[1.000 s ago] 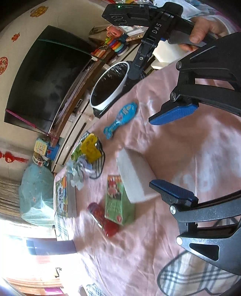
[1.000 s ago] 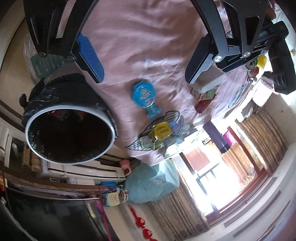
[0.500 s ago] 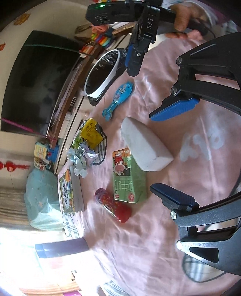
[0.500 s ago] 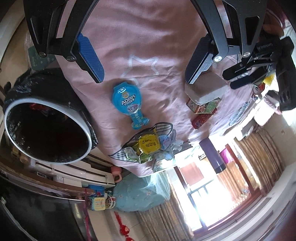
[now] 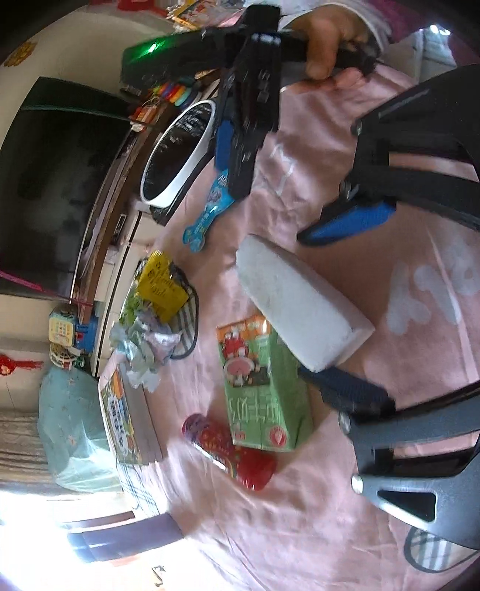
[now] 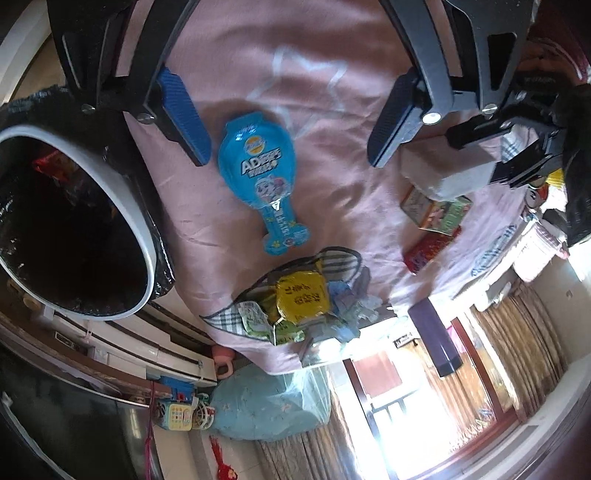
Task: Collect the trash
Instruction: 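Grasp the white sponge with the left tool while the right tool grasps the blue bottle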
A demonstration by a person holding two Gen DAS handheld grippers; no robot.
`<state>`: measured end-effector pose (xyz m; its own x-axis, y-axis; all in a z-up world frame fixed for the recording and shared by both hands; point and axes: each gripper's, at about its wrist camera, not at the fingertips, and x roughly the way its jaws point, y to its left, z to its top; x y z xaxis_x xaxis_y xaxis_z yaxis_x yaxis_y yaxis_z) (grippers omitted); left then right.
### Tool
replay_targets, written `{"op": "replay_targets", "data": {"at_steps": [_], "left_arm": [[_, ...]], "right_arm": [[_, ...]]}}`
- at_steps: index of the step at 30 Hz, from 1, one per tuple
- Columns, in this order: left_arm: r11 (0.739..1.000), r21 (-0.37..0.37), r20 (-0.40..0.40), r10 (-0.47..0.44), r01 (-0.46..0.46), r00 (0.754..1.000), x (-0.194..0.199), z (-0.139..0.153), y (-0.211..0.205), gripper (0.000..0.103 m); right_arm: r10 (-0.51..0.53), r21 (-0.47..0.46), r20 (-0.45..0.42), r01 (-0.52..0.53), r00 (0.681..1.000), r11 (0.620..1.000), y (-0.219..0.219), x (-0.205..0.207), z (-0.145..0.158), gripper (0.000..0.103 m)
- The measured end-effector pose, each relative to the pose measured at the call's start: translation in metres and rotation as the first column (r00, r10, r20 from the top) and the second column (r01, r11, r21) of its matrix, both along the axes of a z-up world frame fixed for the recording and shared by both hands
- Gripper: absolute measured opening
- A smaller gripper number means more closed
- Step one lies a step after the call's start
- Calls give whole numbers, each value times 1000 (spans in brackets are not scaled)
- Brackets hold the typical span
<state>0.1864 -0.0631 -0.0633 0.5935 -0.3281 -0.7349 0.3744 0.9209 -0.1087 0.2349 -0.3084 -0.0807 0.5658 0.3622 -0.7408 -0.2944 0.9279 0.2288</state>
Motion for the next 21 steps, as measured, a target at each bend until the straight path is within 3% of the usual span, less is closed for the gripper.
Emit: {"op": "replay_targets", "data": {"at_steps": [2, 4, 8, 14, 21], "left_arm": [[1000, 22, 14, 8, -9, 1000, -3, 0, -3, 52], [999, 26, 12, 23, -24, 1000, -5, 0, -2, 48], [997, -38, -18, 65, -65, 998, -9, 3, 6, 43], [991, -113, -20, 65, -67, 998, -17, 13, -4, 39], [993, -117, 22, 33, -31, 999, -16, 30, -43, 39]], "right_arm": [[1, -23, -11, -1, 1000, 1000, 3, 5, -4, 73], [-10, -56, -17, 9, 1000, 998, 4, 6, -7, 46], [-11, -55, 8, 11, 1000, 998, 4, -2, -3, 46], [-51, 47, 28, 50, 998, 998, -17, -17, 9, 46], [-107, 131, 61, 98, 992, 986, -46, -35, 31, 46]]}}
